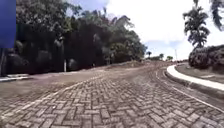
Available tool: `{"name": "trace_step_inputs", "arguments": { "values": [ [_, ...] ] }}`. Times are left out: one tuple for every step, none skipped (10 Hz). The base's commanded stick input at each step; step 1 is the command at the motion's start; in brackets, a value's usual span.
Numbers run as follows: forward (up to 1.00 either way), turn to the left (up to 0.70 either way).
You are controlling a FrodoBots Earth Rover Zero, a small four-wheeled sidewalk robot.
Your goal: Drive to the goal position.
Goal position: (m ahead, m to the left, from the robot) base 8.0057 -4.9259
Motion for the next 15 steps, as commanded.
{"name": "trace_step_inputs", "arguments": {
  "values": [
    [1.0, 0.0],
    [1.0, 0.0],
    [1.0, -0.03],
    [1.0, -0.15],
    [1.0, 0.0],
    [1.0, 0.0],
    [1.0, 0.0],
    [1.0, 0.0],
    [1.0, 0.0],
    [1.0, -0.01],
    [1.0, -0.27],
    [1.0, -0.26],
    [1.0, -0.04],
    [1.0, -0.23],
    [1.0, -0.27]
  ]
}}
